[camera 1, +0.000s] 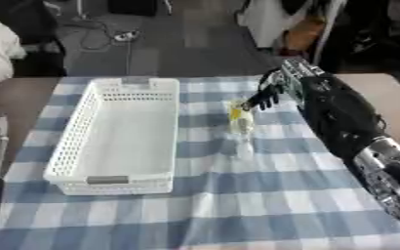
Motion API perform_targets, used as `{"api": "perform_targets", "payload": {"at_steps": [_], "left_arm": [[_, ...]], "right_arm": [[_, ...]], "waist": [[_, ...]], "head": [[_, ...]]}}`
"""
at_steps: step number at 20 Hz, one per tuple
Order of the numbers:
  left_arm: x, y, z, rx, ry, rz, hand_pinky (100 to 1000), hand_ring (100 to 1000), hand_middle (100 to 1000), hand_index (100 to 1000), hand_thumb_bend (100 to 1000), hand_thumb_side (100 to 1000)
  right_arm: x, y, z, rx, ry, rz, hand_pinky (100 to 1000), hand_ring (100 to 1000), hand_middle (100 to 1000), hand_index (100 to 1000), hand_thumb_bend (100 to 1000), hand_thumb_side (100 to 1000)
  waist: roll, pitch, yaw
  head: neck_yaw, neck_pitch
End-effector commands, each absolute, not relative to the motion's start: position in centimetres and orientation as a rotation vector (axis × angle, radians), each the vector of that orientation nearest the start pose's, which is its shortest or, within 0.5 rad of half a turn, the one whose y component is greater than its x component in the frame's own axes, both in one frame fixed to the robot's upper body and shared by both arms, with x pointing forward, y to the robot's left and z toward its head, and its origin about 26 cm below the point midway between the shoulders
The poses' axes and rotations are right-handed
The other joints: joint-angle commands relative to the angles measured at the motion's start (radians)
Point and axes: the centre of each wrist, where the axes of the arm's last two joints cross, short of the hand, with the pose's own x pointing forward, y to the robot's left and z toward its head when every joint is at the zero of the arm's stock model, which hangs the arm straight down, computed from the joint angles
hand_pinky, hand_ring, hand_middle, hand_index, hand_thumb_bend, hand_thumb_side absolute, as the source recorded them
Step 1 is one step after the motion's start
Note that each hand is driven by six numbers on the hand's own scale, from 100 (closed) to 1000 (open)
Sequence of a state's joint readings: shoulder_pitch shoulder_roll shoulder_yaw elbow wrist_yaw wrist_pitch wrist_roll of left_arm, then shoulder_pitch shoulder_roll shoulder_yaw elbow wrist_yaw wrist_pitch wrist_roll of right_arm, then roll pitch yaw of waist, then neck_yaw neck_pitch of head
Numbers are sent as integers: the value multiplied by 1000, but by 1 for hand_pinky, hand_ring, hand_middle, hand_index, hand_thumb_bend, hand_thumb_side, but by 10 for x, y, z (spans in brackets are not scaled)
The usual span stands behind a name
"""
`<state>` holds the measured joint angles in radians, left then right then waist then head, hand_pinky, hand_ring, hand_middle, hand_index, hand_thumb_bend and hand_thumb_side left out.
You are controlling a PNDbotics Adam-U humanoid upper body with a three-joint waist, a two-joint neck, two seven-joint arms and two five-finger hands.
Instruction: Pick up objects on the table and place them in the box.
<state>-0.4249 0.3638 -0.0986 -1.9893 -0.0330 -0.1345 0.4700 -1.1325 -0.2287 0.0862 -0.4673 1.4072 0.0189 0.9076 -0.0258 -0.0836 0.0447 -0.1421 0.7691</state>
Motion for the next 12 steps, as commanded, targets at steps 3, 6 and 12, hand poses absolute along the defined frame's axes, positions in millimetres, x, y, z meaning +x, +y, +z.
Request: {"api": "perform_targets", "payload": {"at_steps": [3, 6, 12], "left_arm": [[307, 226, 236, 249, -2605, 21, 681, 594, 829, 787, 178, 1000], [307, 225, 237, 246, -2608, 24, 682, 595, 828, 787, 178, 1000], [308, 224, 238, 233, -2613, 23, 682, 597, 828, 787, 179, 1000]], "right_arm": [[515, -208, 153, -721, -397, 1703, 992, 839, 756, 780, 247, 1000], [515, -205, 153, -737, -392, 1714, 996, 839, 756, 780, 244, 1000], [514, -198, 154, -816, -344, 1739, 1000, 888, 823, 826, 272, 1000]], "waist": [[3, -13, 5], [2, -13, 8], [0, -14, 13]], "head": [[-36, 1], [-40, 1], [-40, -1]]}}
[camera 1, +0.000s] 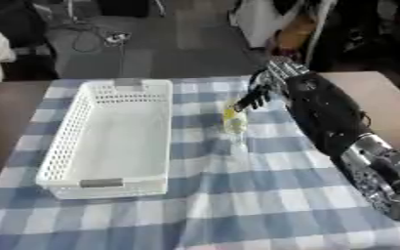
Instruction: Pick up objects on the table and place them in the box.
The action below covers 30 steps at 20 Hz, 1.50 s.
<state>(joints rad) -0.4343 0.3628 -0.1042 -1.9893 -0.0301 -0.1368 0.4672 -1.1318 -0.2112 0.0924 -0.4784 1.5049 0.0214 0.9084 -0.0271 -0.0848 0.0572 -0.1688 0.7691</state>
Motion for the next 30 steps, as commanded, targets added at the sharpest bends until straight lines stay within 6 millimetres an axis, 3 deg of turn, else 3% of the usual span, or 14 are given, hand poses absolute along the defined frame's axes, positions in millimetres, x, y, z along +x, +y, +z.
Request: {"api": "perform_targets", "payload": {"at_steps": [1, 7, 11, 14, 22, 30], "left_arm": [[308, 224, 238, 232, -2614, 23, 682, 597, 828, 787, 179, 1000], [308, 224, 239, 230, -2616, 25, 682, 597, 828, 787, 179, 1000], [308, 224, 240, 230, -2621, 31, 683, 598, 828, 787, 180, 1000], [308, 223, 241, 229, -2624, 34, 683, 599, 827, 787, 181, 1000], [308, 220, 244, 207, -2634, 39, 684, 600, 825, 787, 182, 1000], [309, 209, 253, 141, -2664, 52, 685, 604, 822, 786, 182, 1000]], "right_arm": [[513, -198, 153, -838, -327, 1745, 1000, 899, 843, 840, 273, 1000], [512, -197, 150, -895, -279, 1743, 984, 917, 933, 945, 328, 1000], [512, -205, 137, -739, -333, 1718, 955, 934, 947, 958, 361, 1000], [511, -210, 129, -669, -351, 1694, 953, 937, 945, 956, 359, 1000], [512, -210, 131, -630, -382, 1653, 937, 923, 921, 933, 335, 1000], [508, -237, 118, -581, -347, 1495, 909, 894, 883, 904, 327, 1000]], "waist": [[1, -14, 1], [1, -14, 2], [2, -11, 3], [1, -11, 4], [-3, -4, 18], [-19, 8, 43]], "head": [[-13, -1], [5, 1], [58, 1], [72, 1], [72, 1], [54, 1]]}}
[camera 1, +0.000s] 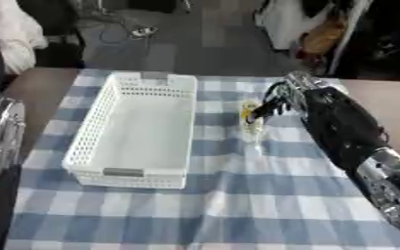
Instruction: Pick up objects on the table and place them in the box.
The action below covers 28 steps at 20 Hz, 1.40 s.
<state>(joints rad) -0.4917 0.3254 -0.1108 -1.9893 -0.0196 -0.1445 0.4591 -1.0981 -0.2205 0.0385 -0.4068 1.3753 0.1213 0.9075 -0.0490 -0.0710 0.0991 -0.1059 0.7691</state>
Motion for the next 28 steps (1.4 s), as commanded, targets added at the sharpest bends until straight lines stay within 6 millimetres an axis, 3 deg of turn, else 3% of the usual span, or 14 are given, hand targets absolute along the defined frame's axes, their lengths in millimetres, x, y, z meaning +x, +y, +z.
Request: {"api": "perform_targets", "payload": {"at_steps": [1, 7, 16, 18, 21, 23, 25, 28], "left_arm": [[309, 208, 253, 137, -2665, 52, 685, 604, 822, 786, 182, 1000], [309, 207, 255, 132, -2672, 55, 684, 603, 822, 786, 181, 1000], [309, 208, 253, 139, -2662, 50, 683, 603, 822, 786, 182, 1000], [309, 208, 253, 137, -2663, 50, 684, 603, 822, 786, 182, 1000], [309, 208, 254, 133, -2665, 52, 683, 603, 822, 786, 182, 1000], [309, 207, 254, 130, -2668, 54, 683, 603, 822, 786, 182, 1000], [309, 207, 255, 128, -2670, 56, 683, 603, 822, 786, 182, 1000], [309, 207, 255, 125, -2671, 57, 684, 604, 822, 786, 183, 1000]], "right_arm": [[508, -238, 117, -579, -342, 1479, 909, 894, 884, 905, 327, 1000], [507, -239, 111, -557, -324, 1416, 897, 888, 874, 892, 344, 1000], [513, -236, 132, -575, -370, 1461, 900, 876, 861, 875, 331, 1000], [514, -234, 133, -581, -374, 1473, 902, 876, 861, 874, 300, 1000], [512, -228, 128, -586, -366, 1492, 910, 880, 865, 875, 340, 1000], [511, -224, 125, -603, -355, 1509, 914, 875, 813, 860, 338, 1000], [510, -221, 123, -627, -341, 1528, 917, 859, 692, 838, 352, 1000], [509, -217, 120, -648, -325, 1551, 923, 864, 704, 847, 389, 1000]], "waist": [[1, -4, 4], [1, 7, 10], [2, 0, 5], [2, 0, 6], [2, 3, 9], [2, 5, 12], [1, 6, 14], [1, 7, 16]], "head": [[-14, 1], [-15, 1], [-6, 1], [-5, 1], [-2, 1], [5, 1], [10, 1], [14, 1]]}}
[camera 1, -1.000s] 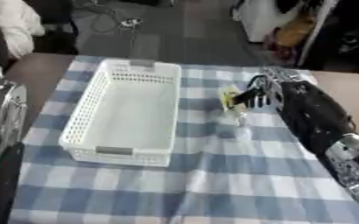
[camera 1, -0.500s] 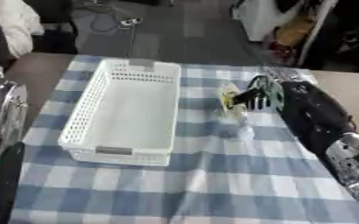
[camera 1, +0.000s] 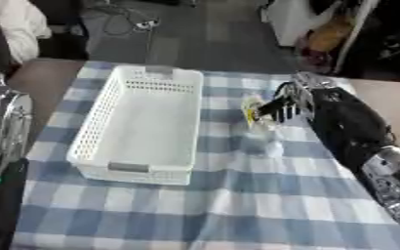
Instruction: Pick up objects on the table and place them in the box.
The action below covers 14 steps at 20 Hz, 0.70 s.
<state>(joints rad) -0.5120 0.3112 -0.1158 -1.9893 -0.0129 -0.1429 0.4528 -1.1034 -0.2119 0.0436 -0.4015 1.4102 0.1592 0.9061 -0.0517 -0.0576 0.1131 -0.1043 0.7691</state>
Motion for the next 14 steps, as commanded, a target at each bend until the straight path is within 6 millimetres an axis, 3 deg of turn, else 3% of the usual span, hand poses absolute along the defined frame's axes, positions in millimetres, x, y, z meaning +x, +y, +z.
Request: {"api": "perform_targets", "payload": {"at_steps": [1, 4, 14], "left_arm": [[309, 207, 256, -168, 3603, -78, 684, 605, 822, 786, 183, 1000], [310, 207, 256, -169, 3602, -82, 684, 605, 822, 786, 183, 1000], [310, 207, 256, -169, 3598, -87, 684, 605, 822, 786, 184, 1000]], "right_arm": [[508, -216, 118, -655, -319, 1560, 925, 870, 722, 854, 396, 1000], [506, -214, 111, -664, -298, 1584, 930, 884, 758, 878, 432, 1000], [502, -209, 102, -712, -262, 1628, 934, 906, 803, 931, 422, 1000]], "waist": [[3, -7, 2], [3, -9, 3], [3, -8, 3]], "head": [[14, 1], [23, 1], [41, 1]]}}
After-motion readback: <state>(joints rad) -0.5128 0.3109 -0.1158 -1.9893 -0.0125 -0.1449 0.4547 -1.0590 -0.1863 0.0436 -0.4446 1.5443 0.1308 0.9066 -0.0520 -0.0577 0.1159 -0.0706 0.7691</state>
